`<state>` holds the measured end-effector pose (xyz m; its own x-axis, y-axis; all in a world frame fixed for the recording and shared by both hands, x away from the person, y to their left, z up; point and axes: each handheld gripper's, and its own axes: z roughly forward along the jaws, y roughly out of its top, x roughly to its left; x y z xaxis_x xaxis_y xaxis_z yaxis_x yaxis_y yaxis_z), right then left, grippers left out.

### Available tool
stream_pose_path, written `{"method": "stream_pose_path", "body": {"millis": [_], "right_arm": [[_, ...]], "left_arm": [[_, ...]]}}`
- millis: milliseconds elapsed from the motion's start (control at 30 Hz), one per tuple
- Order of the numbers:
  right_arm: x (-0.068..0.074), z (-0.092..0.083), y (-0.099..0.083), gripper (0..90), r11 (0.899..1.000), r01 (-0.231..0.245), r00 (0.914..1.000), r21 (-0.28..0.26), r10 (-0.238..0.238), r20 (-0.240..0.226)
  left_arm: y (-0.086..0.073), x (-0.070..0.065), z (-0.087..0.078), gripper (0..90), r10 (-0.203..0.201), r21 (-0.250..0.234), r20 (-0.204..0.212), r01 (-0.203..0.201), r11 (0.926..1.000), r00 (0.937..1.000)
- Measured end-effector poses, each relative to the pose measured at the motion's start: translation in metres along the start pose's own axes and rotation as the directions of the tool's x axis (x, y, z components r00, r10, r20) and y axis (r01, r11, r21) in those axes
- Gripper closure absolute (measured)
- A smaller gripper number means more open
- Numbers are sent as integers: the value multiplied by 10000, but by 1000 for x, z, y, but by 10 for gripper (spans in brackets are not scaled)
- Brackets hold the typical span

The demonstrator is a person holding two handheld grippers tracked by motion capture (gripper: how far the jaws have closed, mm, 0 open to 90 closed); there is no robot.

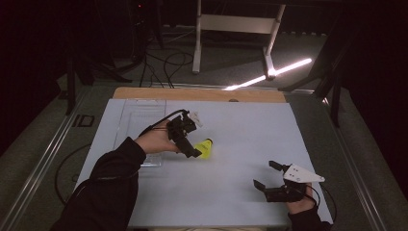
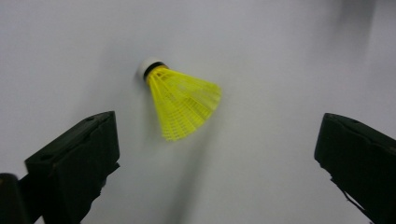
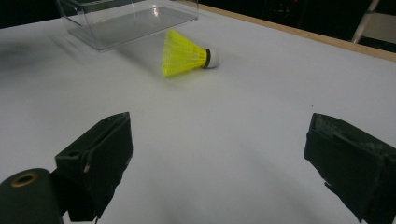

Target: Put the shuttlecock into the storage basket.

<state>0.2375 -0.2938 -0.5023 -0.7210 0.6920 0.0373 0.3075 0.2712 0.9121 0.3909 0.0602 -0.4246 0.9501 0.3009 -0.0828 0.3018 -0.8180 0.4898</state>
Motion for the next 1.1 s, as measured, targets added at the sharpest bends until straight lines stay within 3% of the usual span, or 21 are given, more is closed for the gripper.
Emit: {"method": "stream_pose_path", "body": {"millis": [200, 467, 533, 567, 1100], "right_arm": [[0, 0, 0, 82, 10000, -7, 10000, 13, 8, -19], [0, 0, 0, 82, 10000, -9, 10000, 1, 9, -27], [0, 0, 0, 82, 10000, -23, 10000, -5, 23, -40], [0, 0, 0, 82, 10000, -28, 10000, -1, 28, -48], [0, 1, 0, 82, 10000, -16, 10000, 10, 17, -77]], "left_arm": [[2, 5, 13, 32, -86, 69, -35, 86, 9999, 10000], [1, 15, 33, 87, -207, 510, -152, 215, 9985, 9997], [0, 17, 37, 122, -249, 629, -163, 259, 9977, 9996], [0, 17, 39, 131, -277, 667, -382, 302, 9973, 9989], [0, 24, 64, 391, -187, 1524, -805, 308, 9878, 9966]]}}
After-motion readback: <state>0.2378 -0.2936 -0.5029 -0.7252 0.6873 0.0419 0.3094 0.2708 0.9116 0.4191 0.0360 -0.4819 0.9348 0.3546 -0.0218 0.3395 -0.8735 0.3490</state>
